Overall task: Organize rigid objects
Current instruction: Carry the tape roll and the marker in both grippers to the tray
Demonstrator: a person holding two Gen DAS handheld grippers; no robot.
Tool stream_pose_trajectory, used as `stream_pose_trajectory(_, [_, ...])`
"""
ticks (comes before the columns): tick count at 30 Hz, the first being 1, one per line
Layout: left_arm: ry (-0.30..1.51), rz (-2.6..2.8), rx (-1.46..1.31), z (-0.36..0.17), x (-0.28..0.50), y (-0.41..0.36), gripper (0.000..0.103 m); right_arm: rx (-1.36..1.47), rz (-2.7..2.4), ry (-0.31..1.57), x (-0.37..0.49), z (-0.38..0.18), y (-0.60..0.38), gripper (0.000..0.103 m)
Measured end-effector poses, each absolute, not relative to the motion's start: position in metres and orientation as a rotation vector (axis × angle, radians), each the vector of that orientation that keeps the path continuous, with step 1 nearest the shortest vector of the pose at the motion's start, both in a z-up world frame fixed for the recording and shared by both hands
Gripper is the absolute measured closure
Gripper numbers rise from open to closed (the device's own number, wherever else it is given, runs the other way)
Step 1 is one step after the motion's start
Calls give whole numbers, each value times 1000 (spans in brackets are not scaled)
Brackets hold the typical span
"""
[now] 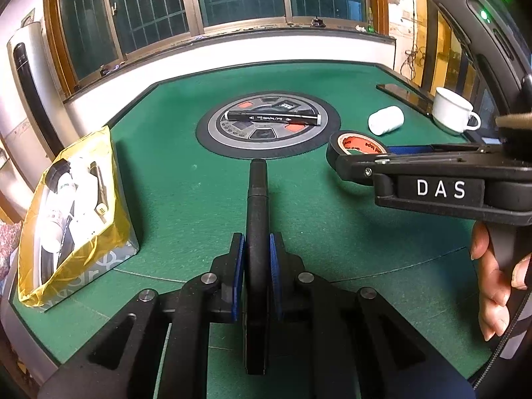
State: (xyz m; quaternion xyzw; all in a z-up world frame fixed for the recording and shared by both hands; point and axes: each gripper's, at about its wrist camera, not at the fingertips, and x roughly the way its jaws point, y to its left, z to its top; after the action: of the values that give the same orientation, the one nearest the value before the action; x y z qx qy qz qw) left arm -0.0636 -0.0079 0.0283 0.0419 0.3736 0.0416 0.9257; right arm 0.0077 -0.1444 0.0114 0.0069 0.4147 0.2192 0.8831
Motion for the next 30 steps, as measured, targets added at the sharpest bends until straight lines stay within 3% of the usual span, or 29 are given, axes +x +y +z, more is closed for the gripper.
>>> stream_pose_trajectory(16, [660,117,-66,66,-83,47,90,-3,503,802,-9,28,-117,48])
stream_pose_trajectory(30, [600,323,-205,84,-111,168,90,-93,725,775,-16,68,-1,48])
